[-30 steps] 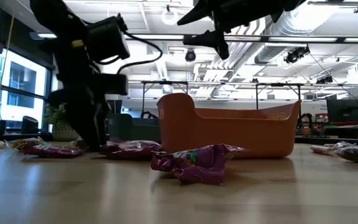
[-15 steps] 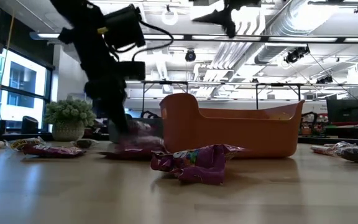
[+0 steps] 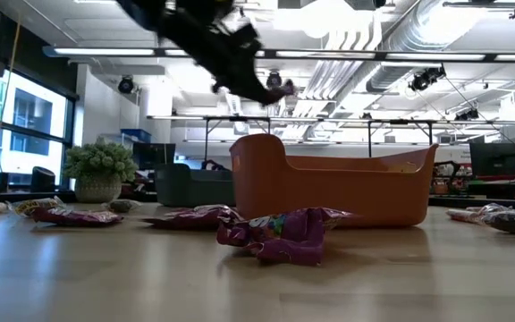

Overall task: Sort candy
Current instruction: Put the purple candy into the yellow bin

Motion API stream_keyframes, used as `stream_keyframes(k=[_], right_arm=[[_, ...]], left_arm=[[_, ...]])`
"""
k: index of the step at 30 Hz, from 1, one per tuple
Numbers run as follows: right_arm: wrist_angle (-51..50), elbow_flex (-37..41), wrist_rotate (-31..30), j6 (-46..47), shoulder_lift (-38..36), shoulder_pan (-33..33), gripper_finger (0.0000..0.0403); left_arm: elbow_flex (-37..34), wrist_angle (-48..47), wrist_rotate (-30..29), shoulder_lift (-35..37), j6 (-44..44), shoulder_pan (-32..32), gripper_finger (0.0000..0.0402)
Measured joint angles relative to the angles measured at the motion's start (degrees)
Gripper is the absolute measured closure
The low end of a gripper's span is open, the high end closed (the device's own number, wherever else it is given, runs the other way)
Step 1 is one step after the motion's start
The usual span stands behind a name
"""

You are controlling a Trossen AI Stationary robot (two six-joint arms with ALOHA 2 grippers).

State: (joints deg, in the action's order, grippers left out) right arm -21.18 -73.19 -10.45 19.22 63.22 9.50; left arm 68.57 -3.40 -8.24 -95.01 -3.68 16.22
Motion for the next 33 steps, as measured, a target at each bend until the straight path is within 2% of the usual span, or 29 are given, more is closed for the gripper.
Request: stream_keyframes(k=[4, 10, 15, 17, 20, 23, 25, 28, 31, 33], right_arm=[[-0.12, 0.00, -1.27, -0.03, -0.12, 0.00, 0.0187], [-0.19, 0.02, -1.29, -0.28, 0.15, -0.04, 0.0187], [0.01, 0.03, -1.40, -1.41, 0.11, -0.04, 0.0187], [0.01, 0.04, -1.45, -1.73, 0.11, -0.04, 0.0187], [0.00, 0.04, -1.56, -2.87, 0.11, 0.00, 0.0187], [-0.13, 0.07, -2.75, -4.03, 0.11, 0.00, 0.0187], [-0.67, 0.07, -3.88, -4.28, 0.11, 0.00, 0.0187], [-1.43, 0.07, -4.60, -4.28, 0.11, 0.04, 0.0187], [-2.61, 0.07, -4.66, -4.28, 0.11, 0.04, 0.0187], [-3.14, 0.09, -4.65, -4.28, 0.13, 0.20, 0.0187]], left_arm=[[9.61, 0.38, 3.38, -9.49, 0.00, -0.45, 0.0371], [20.35, -0.62, 6.42, -20.23, 5.08, -0.78, 0.0292], [25.40, -7.32, 6.34, -22.24, 8.17, -0.45, 0.0219], [26.59, -14.77, 6.81, -21.38, 6.50, -0.43, 0.0196], [27.14, -27.62, 10.55, -18.51, 4.35, -0.47, 0.0175], [25.76, -38.63, 11.12, -14.74, 4.88, -1.48, 0.0172], [22.37, -41.01, 10.72, -11.49, 5.02, -2.95, 0.0178], [14.14, -38.60, 10.75, -3.84, 6.34, -5.90, 0.0193], [2.96, -33.90, 10.27, 4.56, 6.49, -9.09, 0.0208], [-5.22, -29.92, 7.98, 8.82, 6.66, -11.14, 0.0215]])
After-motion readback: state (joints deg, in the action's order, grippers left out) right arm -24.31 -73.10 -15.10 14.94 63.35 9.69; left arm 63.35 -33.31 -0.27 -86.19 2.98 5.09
